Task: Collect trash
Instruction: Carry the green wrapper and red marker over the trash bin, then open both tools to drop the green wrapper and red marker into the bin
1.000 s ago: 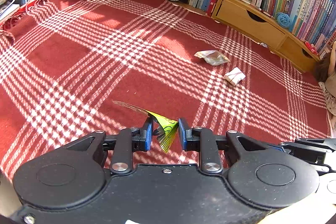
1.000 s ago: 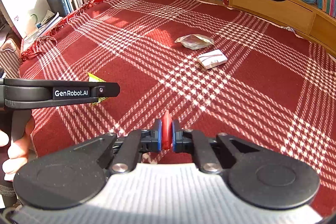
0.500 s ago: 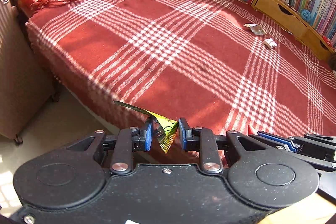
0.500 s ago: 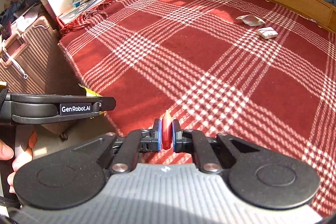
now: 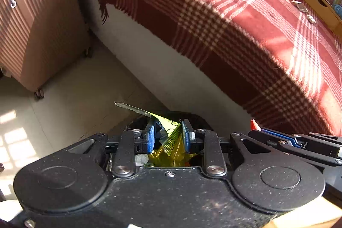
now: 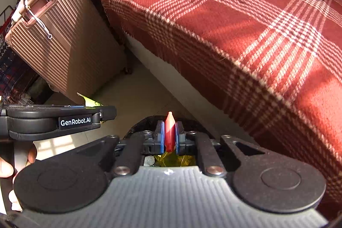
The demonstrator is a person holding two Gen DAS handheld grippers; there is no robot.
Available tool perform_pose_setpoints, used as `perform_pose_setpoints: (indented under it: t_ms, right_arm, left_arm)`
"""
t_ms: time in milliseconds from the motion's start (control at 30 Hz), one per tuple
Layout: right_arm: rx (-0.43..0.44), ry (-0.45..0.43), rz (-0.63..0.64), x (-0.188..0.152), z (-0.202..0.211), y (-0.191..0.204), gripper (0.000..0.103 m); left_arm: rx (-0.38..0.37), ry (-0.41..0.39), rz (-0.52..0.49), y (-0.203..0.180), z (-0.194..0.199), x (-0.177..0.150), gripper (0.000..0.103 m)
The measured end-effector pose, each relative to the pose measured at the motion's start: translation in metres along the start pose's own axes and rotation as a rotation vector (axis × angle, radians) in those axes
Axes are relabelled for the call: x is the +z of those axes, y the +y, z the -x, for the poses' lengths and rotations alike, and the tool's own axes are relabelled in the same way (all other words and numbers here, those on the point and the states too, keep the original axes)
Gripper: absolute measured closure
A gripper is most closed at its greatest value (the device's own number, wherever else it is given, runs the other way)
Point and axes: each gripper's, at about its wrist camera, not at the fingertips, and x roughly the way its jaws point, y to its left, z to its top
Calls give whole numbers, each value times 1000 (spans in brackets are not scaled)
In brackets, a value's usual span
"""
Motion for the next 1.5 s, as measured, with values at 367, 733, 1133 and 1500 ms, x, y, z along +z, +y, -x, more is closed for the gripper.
perform_pose_setpoints:
  t_ms: [367, 733, 1133, 1500]
  right_arm:
    - [45, 89, -5, -51, -60, 8, 90]
    - [6, 150, -27, -86, -121, -9, 90]
    - [-21, 161, -69, -99, -156, -28, 90]
    - [-26, 137, -63, -93, -150, -28, 60]
  left_arm:
    - [25, 187, 59, 27, -76, -74, 79]
    - [44, 286, 76, 27, -148, -111, 79]
    - [59, 316, 81, 26, -183, -121, 77]
    - [69, 310, 55, 21, -179, -115, 47]
